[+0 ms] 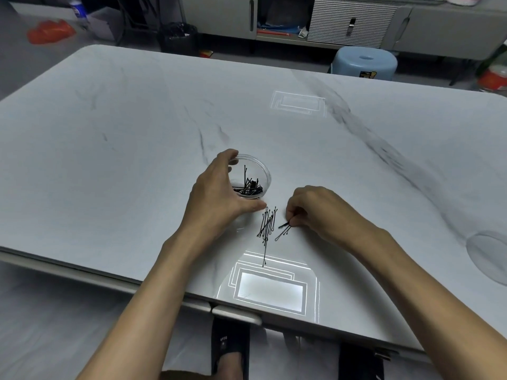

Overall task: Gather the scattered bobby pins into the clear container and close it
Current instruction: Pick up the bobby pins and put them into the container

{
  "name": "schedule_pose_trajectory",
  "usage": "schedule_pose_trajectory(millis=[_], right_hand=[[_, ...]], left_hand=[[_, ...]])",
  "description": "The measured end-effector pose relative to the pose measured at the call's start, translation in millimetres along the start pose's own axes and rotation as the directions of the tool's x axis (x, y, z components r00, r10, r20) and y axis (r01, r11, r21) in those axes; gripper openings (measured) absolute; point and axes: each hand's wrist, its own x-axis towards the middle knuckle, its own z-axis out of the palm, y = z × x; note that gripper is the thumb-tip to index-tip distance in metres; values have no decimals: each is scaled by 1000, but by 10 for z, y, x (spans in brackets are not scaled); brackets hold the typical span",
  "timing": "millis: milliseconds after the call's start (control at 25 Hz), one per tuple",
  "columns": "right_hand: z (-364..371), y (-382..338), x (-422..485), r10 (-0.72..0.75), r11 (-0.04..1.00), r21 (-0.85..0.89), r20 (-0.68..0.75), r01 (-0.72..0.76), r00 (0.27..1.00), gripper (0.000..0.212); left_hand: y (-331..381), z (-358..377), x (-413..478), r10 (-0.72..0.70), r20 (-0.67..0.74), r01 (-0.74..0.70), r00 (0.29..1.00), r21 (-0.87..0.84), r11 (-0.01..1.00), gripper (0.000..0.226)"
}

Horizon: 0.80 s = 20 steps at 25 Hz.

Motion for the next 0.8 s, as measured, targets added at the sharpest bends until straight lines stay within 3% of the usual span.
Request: schedule_pose_trajectory(millis=[160,320,480,800], right_hand=[[73,49,-8,-77,986,-150,1,76,997,22],[-35,104,-31,26,999,47,-174,-18,984,15],[-257,-1,19,158,948,316,-417,-20,895,6],[-256,-482,191,-23,945,275,-478,174,878,11]], left_hand=[[1,9,-2,0,10,0,1000,4,1000,104],[11,6,6,1,10,-1,1000,-3,1000,103],[36,22,-10,15,45,-16,999,4,1000,103],[118,72,-50,68,141,-70,988,10,997,102]])
